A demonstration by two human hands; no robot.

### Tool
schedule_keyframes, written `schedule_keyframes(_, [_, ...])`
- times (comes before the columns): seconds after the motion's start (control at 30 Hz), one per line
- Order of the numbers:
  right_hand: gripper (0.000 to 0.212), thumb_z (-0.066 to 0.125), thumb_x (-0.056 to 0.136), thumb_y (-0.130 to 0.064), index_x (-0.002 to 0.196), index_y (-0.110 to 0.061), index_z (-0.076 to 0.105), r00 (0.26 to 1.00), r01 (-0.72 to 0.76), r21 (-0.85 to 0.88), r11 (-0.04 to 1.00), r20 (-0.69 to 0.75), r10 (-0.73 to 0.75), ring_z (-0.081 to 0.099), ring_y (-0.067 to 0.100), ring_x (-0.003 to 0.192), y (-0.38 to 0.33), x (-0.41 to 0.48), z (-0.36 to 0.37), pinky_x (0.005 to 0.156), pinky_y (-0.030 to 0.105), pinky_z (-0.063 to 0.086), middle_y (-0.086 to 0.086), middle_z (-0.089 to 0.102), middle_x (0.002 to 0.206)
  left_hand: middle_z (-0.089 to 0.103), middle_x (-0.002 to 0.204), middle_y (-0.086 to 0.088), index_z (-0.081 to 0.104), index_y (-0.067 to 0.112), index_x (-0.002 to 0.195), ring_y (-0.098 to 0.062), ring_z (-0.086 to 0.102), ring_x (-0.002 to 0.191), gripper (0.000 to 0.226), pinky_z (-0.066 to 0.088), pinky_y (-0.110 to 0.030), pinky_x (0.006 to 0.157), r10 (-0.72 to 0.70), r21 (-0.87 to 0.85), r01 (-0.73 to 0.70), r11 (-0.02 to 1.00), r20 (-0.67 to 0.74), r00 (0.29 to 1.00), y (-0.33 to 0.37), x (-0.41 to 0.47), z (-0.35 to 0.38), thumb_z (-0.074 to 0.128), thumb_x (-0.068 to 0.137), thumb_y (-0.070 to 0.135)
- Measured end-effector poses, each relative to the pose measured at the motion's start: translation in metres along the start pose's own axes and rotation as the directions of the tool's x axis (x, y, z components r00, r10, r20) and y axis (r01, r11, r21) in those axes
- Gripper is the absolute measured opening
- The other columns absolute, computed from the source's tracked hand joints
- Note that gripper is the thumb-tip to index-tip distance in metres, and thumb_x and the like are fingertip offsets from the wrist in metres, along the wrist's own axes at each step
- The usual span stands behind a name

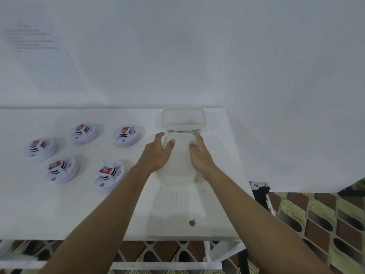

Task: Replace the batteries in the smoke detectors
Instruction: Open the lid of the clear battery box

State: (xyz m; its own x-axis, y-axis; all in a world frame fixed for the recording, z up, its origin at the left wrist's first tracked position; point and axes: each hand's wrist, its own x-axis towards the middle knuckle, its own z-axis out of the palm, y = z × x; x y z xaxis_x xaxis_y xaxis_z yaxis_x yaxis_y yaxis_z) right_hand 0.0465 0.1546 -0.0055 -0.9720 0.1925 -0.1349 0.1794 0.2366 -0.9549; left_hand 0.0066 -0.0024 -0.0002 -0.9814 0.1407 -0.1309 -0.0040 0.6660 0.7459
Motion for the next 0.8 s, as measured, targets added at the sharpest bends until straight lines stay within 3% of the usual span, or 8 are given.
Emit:
schedule_keyframes(0.17, [0.049,0.028,0.11,-0.028,0.158,-0.029,0.017,1.0,0.012,-0.016,1.0,0.018,-0.012,0.036,0.022,0.143,0.004,0.003,0.0,0.117,0.037,0.031,0.003,0.033,0.16,0.06,0.128,-0.008,0.038,0.029,0.147,-0.025,0.052,0.123,0.052,0.04,-0.038,0.104,0.077,-0.007,-0.077,0.997,-0.019,0.997,-0.001,0.009,0.002,0.039,0.099,0.051])
schedule_keyframes(0.37, [0.05,0.027,0.11,-0.029,0.158,-0.031,0.015,0.999,-0.002,-0.006,1.0,0.033,0.003,0.036,0.023,0.143,0.004,0.002,0.0,0.112,0.032,0.033,0.004,0.033,0.159,0.063,0.119,0.002,0.045,0.043,0.136,-0.019,0.062,0.108,0.053,0.051,-0.047,0.097,0.007,-0.254,0.011,0.967,0.069,0.998,-0.01,0.011,0.001,0.046,0.087,0.064])
schedule_keyframes(0.5, [0.049,0.026,0.11,-0.029,0.158,-0.03,0.015,0.999,0.002,0.0,1.0,0.037,-0.002,0.037,0.022,0.142,0.004,0.001,-0.001,0.113,0.033,0.034,0.005,0.033,0.159,0.059,0.131,0.005,0.05,0.043,0.134,-0.017,0.059,0.114,0.053,0.05,-0.046,0.098,0.007,-0.29,-0.001,0.957,0.018,1.0,-0.008,0.01,-0.001,0.049,0.085,0.062])
schedule_keyframes(0.63, [0.049,0.026,0.11,-0.03,0.158,-0.031,0.015,0.999,-0.005,0.014,1.0,0.047,0.004,0.038,0.021,0.141,0.002,0.0,-0.002,0.113,0.033,0.035,0.003,0.034,0.158,0.057,0.132,0.003,0.048,0.042,0.134,-0.018,0.056,0.116,0.047,0.047,-0.045,0.101,0.018,-0.18,-0.013,0.984,0.027,0.999,-0.007,0.012,-0.002,0.046,0.091,0.06])
schedule_keyframes(0.8, [0.049,0.03,0.109,-0.03,0.156,-0.037,0.019,0.993,-0.069,0.048,0.996,0.099,0.064,0.046,0.019,0.131,-0.002,0.003,-0.008,0.11,0.037,0.039,-0.002,0.042,0.149,0.049,0.136,-0.006,0.045,0.019,0.142,-0.023,0.049,0.123,0.046,0.036,-0.029,0.096,0.156,0.046,-0.155,0.987,-0.033,0.987,0.006,0.019,-0.005,0.049,0.099,0.034])
